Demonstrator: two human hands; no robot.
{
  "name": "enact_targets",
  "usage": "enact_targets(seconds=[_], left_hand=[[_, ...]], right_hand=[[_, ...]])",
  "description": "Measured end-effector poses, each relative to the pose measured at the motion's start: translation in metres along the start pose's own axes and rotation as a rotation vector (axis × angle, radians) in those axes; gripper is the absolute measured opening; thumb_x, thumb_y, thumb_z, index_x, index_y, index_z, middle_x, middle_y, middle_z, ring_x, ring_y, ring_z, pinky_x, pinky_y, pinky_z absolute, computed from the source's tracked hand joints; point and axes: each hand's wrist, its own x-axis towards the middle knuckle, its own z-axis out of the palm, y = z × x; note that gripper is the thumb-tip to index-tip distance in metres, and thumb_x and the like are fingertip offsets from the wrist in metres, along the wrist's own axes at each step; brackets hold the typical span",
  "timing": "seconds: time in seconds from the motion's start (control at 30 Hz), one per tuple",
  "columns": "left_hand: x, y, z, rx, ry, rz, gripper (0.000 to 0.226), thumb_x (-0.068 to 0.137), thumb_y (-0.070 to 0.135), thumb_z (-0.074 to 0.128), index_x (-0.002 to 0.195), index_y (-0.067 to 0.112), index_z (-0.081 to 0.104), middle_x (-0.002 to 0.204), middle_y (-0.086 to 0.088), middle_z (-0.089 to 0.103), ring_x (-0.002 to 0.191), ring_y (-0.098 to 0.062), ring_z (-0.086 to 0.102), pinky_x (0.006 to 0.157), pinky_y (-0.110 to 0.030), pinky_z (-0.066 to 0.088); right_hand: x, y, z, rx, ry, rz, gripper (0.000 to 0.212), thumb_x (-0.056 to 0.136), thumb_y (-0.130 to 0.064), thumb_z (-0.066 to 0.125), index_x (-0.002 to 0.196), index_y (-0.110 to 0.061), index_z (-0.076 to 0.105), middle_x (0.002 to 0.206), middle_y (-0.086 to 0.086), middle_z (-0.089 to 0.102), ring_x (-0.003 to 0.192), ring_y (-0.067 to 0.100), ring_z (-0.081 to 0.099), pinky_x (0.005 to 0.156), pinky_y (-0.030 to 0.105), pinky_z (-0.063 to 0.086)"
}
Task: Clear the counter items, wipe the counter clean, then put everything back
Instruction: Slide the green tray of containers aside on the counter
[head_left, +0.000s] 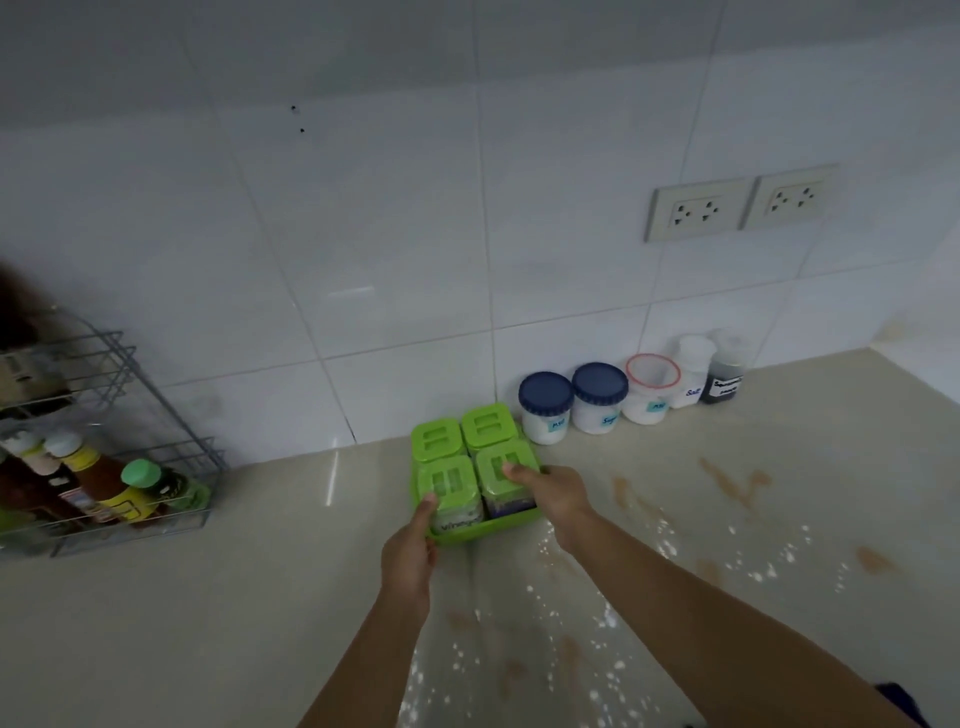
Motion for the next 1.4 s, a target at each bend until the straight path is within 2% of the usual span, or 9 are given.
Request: enact_targets(seconds=[0.13, 0.3, 0.5, 0.63, 0.83, 1.0, 1.2, 1.27, 1.4], left_hand=[[-0.049, -0.005, 0.007, 0.015, 0.016, 0.048, 0.020, 0.082, 0.034, 0.071, 0.087, 0.015, 0.068, 0.088, -0.002, 0.065, 0.077, -0.010, 0.058, 0.081, -0.029, 0.044], [-0.094, -0.016, 0.054, 0.041, -0.012, 0.119, 0.041, 0.085, 0.032, 0.068, 0.109, -0.002, 0.067, 0.095, -0.019, 0.067, 0.066, -0.011, 0.051, 0.073, -0.028, 0.044], [-0.134, -0.053, 0.154, 0.121, -0.165, 0.079, 0.038, 0.084, 0.037, 0.068, 0.099, 0.002, 0.071, 0.100, -0.009, 0.069, 0.064, -0.011, 0.053, 0.069, -0.028, 0.046], [-0.155, -0.087, 0.234, 0.185, -0.271, 0.037, 0.030, 0.084, 0.039, 0.068, 0.086, 0.009, 0.070, 0.073, -0.001, 0.059, 0.062, -0.011, 0.052, 0.065, -0.028, 0.043], [-0.180, -0.152, 0.366, 0.186, -0.295, -0.101, 0.048, 0.080, 0.039, 0.071, 0.106, -0.002, 0.068, 0.062, -0.002, 0.051, 0.048, -0.012, 0.042, 0.045, -0.023, 0.034], [-0.180, -0.207, 0.449, 0.198, -0.260, -0.175, 0.049, 0.074, 0.046, 0.075, 0.098, 0.003, 0.069, 0.082, -0.008, 0.063, 0.064, -0.019, 0.054, 0.066, -0.029, 0.046], [-0.178, -0.232, 0.493, 0.465, -0.208, -0.048, 0.053, 0.082, 0.057, 0.061, 0.097, 0.007, 0.071, 0.099, -0.012, 0.069, 0.094, -0.030, 0.063, 0.084, -0.034, 0.047], [-0.177, -0.232, 0.493, 0.531, -0.221, -0.015, 0.056, 0.085, 0.059, 0.055, 0.103, 0.008, 0.070, 0.100, -0.009, 0.068, 0.094, -0.029, 0.061, 0.079, -0.031, 0.045], [-0.163, -0.224, 0.473, 0.557, -0.245, 0.063, 0.052, 0.088, 0.055, 0.049, 0.102, 0.009, 0.069, 0.107, -0.015, 0.067, 0.102, -0.033, 0.062, 0.091, -0.045, 0.051]], right_hand=[[-0.043, 0.000, -0.030, 0.071, -0.013, -0.027, 0.030, 0.077, -0.030, 0.077, 0.100, -0.010, 0.073, 0.094, 0.007, 0.074, 0.087, 0.021, 0.068, 0.076, 0.028, 0.051], [-0.071, -0.001, -0.092, 0.095, 0.082, -0.107, 0.030, 0.077, -0.026, 0.077, 0.102, -0.009, 0.073, 0.092, 0.007, 0.075, 0.082, 0.019, 0.070, 0.073, 0.028, 0.055], [-0.088, -0.014, -0.209, 0.112, 0.232, -0.151, 0.022, 0.080, -0.018, 0.075, 0.100, -0.008, 0.073, 0.087, 0.007, 0.073, 0.070, 0.013, 0.066, 0.061, 0.017, 0.052], [-0.084, -0.013, -0.303, 0.120, 0.307, -0.124, 0.023, 0.080, -0.019, 0.074, 0.099, -0.005, 0.073, 0.087, 0.009, 0.074, 0.073, 0.019, 0.068, 0.067, 0.023, 0.055], [-0.051, -0.018, -0.445, 0.115, 0.351, -0.021, 0.023, 0.079, -0.018, 0.075, 0.092, 0.000, 0.072, 0.081, 0.012, 0.070, 0.064, 0.019, 0.065, 0.054, 0.022, 0.052], [-0.018, -0.016, -0.528, 0.130, 0.353, 0.064, 0.017, 0.080, -0.015, 0.074, 0.070, -0.009, 0.062, 0.077, 0.008, 0.065, 0.065, 0.017, 0.059, 0.059, 0.026, 0.047], [0.016, -0.001, -0.576, 0.194, 0.236, 0.210, 0.015, 0.082, -0.021, 0.072, 0.092, -0.016, 0.062, 0.093, -0.002, 0.063, 0.092, 0.015, 0.057, 0.097, 0.033, 0.040], [0.022, -0.001, -0.576, 0.155, 0.245, 0.192, 0.012, 0.083, -0.019, 0.070, 0.091, -0.014, 0.063, 0.092, 0.001, 0.063, 0.091, 0.018, 0.057, 0.088, 0.033, 0.042], [0.035, -0.013, -0.557, -0.478, 0.520, 0.116, 0.053, 0.083, -0.027, 0.063, 0.132, -0.011, 0.052, 0.137, 0.011, 0.051, 0.130, 0.034, 0.039, 0.103, 0.041, 0.036]])
